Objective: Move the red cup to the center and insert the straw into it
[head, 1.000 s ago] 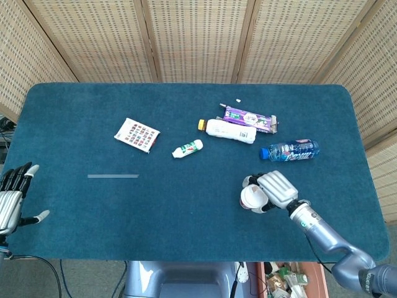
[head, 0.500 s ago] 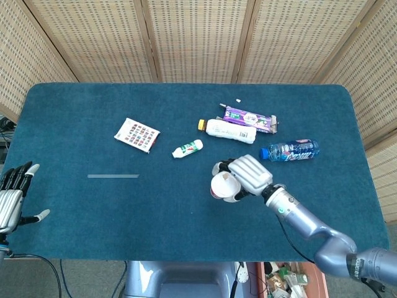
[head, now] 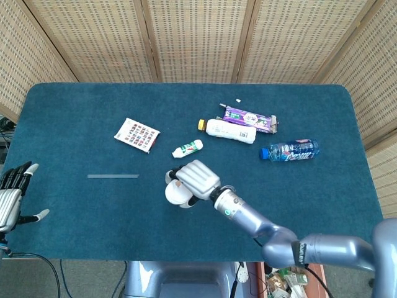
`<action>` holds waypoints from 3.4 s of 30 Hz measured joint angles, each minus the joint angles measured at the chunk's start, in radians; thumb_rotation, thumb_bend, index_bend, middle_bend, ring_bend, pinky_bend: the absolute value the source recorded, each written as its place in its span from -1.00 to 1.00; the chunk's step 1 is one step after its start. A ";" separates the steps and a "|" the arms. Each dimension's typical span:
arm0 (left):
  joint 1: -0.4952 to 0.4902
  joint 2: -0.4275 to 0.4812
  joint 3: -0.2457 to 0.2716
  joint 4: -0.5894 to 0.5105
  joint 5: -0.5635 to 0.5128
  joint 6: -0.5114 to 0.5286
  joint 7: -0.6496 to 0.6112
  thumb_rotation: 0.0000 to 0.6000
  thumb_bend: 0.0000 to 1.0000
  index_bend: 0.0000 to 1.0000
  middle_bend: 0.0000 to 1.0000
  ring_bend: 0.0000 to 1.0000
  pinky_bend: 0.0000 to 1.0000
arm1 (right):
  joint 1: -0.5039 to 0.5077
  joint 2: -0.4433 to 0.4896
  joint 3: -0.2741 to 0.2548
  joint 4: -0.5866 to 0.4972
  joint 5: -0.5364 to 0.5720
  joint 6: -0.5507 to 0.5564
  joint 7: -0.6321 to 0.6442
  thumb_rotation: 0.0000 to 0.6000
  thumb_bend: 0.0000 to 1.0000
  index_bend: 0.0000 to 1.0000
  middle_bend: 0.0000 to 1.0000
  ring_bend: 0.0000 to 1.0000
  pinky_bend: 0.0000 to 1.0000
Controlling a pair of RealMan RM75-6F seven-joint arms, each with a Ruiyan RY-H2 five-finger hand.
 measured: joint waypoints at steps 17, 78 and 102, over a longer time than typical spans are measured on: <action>-0.021 0.011 0.002 0.025 -0.015 -0.054 -0.062 1.00 -0.75 -1.00 -1.00 -1.00 -1.00 | 0.150 -0.213 -0.027 0.155 0.190 0.042 -0.171 1.00 -0.62 -0.23 -0.31 -0.31 -0.28; -0.317 -0.260 -0.141 0.113 -0.141 -0.257 0.280 1.00 -0.72 -0.35 -1.00 -1.00 -1.00 | -0.708 0.333 -0.380 0.216 -0.489 0.861 0.403 1.00 -1.00 -1.00 -1.00 -1.00 -1.00; -0.374 -0.465 -0.119 0.442 -0.277 -0.358 0.267 1.00 -0.41 -0.07 -1.00 -1.00 -1.00 | -0.757 0.313 -0.310 0.292 -0.522 0.784 0.548 1.00 -1.00 -1.00 -1.00 -1.00 -1.00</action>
